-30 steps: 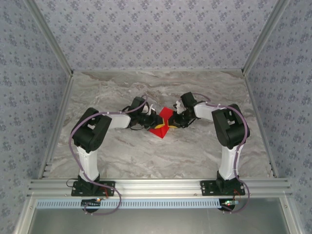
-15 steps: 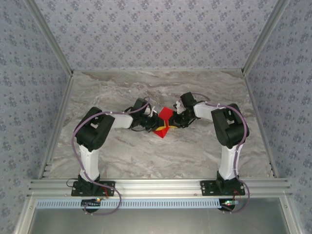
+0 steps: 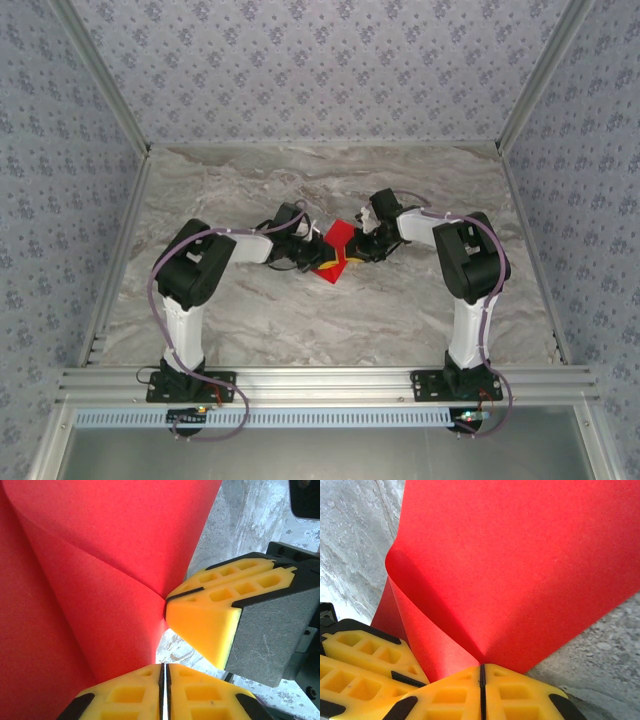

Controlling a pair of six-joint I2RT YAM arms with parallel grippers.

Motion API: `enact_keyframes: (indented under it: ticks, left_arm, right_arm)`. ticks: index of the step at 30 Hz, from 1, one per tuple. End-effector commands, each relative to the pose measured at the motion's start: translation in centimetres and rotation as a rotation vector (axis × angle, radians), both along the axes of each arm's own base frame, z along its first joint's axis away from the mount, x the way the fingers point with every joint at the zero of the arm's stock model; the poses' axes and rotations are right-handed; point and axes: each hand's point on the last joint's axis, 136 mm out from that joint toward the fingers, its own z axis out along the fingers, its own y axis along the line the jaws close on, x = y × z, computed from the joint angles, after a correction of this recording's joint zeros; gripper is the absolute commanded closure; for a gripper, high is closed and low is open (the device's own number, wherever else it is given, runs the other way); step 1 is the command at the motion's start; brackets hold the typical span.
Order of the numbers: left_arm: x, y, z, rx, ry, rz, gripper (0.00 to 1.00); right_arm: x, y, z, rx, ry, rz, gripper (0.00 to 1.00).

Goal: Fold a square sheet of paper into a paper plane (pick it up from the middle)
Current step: Fold the triangle a second time at the center of the table.

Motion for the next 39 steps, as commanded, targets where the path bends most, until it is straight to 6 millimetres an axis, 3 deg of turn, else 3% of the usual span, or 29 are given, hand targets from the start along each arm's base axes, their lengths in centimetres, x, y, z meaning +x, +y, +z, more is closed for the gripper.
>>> enact_keyframes:
  ticks: [1, 28, 39]
  left_arm:
    - [-0.5, 0.1, -1.0, 0.027, 0.009, -0.016, 0.86]
    - [-0.8, 0.5, -2.2, 0.062, 0.037, -0.011, 0.87]
    - [-1.3, 1.9, -4.1, 0.178, 0.095, 0.017, 0.88]
  right_arm:
    - [-0.3, -0.1, -1.0, -0.029, 0.025, 0.016, 0.91]
    - [-0.4, -0.3, -1.1, -0.038, 0.031, 0.014, 0.90]
    - [-0.5, -0.2, -1.3, -0.039, 0.036, 0.015, 0.90]
